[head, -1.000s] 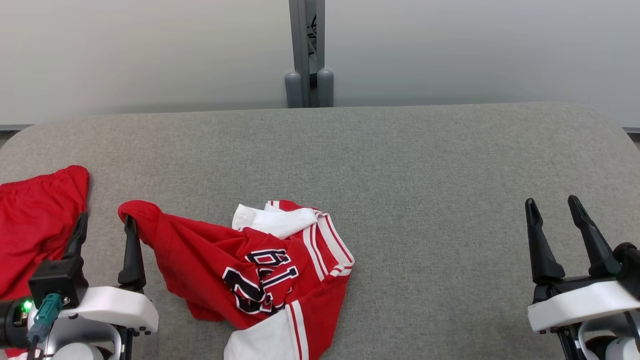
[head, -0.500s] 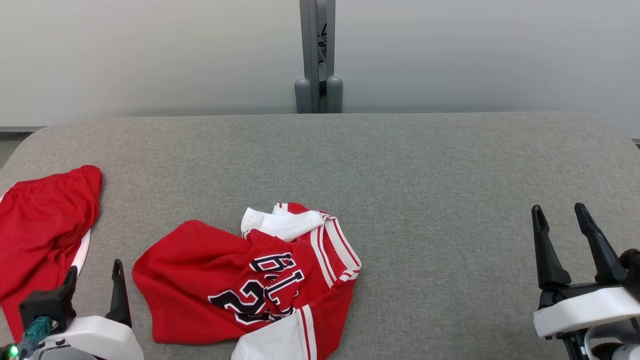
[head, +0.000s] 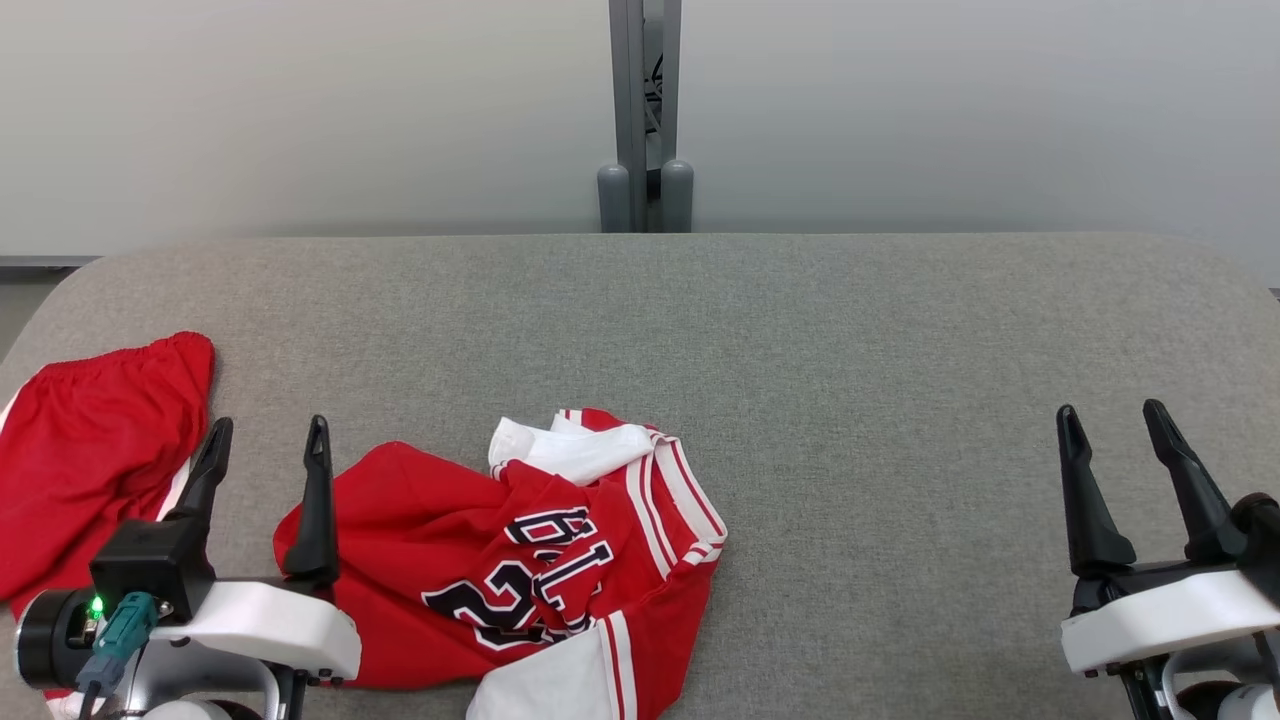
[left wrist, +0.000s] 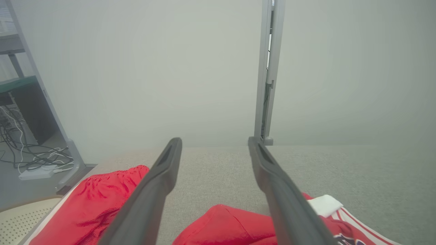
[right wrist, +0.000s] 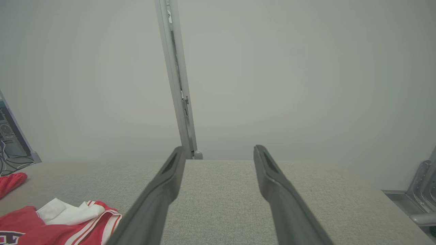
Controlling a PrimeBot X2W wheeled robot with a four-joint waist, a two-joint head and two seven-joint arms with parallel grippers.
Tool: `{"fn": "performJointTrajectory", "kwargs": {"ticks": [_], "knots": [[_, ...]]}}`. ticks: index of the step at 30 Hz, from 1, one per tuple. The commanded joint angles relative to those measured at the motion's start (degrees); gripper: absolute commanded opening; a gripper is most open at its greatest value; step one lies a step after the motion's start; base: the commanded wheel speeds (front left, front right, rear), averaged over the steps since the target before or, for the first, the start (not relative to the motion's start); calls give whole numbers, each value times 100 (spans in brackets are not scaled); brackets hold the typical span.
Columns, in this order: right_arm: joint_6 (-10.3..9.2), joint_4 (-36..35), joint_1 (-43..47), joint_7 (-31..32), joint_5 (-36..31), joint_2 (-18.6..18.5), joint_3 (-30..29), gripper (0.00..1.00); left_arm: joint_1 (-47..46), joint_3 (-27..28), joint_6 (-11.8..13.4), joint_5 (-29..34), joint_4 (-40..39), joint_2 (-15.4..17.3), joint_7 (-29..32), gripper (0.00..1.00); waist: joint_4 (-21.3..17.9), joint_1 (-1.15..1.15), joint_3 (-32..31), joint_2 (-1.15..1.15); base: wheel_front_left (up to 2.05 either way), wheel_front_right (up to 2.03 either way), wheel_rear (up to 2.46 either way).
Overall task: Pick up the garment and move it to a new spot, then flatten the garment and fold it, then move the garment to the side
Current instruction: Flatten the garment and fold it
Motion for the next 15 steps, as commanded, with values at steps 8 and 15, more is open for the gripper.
{"fn": "performJointTrajectory", "kwargs": {"ticks": [8,15], "knots": [[1,0,189,51,-44,-28,143,100,-316,-185,-272,19,602,-125,-240,100,-106,0,-92,0,0,0,0],[1,57,320,76,-20,-28,131,100,-333,-238,-389,-36,947,-179,-389,100,-136,0,-133,0,0,0,0]]}}
